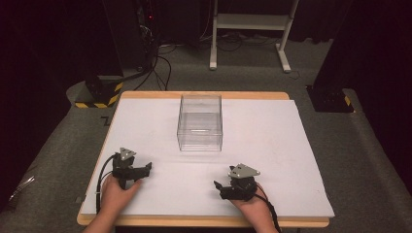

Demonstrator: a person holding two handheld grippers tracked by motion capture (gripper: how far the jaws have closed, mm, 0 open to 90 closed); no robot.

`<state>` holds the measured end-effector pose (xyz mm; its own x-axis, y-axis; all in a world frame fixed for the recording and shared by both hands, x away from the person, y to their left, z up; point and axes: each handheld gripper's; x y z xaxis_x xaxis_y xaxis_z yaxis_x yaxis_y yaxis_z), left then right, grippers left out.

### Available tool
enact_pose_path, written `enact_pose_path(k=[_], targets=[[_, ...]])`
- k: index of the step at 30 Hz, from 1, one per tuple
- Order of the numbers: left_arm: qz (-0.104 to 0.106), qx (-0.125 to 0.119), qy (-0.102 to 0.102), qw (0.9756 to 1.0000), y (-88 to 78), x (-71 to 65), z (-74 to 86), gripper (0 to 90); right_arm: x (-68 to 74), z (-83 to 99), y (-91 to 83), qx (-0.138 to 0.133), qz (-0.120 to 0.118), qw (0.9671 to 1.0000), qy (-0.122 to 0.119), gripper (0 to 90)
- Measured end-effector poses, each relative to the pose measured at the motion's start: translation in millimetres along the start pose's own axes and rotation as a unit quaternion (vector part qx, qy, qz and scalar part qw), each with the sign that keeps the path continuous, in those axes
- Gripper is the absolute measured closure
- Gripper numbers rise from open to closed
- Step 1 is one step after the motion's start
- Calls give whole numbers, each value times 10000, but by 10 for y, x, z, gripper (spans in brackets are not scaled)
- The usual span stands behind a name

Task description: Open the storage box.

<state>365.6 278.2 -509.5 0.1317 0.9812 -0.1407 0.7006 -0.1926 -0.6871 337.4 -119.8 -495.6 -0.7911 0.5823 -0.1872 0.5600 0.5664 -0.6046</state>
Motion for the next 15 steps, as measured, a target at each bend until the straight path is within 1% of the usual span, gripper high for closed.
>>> enact_pose_path(k=[2,6,7,9,10,11,14,15], targets=[[2,-5,-7,10000,1,-1,1,110,7,-14,11,-54,-56,10000,52,189],[0,0,1,10000,0,0,0,110,16,-46,32,-89,-74,9999,22,189],[-1,0,5,10000,0,0,0,110,3,-71,39,-126,-133,9998,70,189],[-1,0,6,10000,0,0,0,110,-17,-93,45,-154,-143,9998,54,188],[-1,0,6,10000,0,0,0,110,-17,-93,45,-154,-143,9998,54,188],[-1,-2,7,10000,0,0,0,110,-55,-112,48,-178,-143,9997,118,185],[-1,0,5,10000,0,0,0,110,-93,-138,61,-195,-112,9996,167,182],[0,-6,-2,10000,1,-1,0,110,-121,-175,86,-192,-89,9996,195,174]])
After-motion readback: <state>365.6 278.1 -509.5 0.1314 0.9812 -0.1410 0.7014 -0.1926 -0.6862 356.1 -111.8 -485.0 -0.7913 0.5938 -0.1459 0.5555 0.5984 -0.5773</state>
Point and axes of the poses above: each handheld gripper's, and its own axes: y roughly forward along the jaws, z roughly out of its underside, x roughly to its left, and after that the axes turned 12 degrees about -y, right-handed
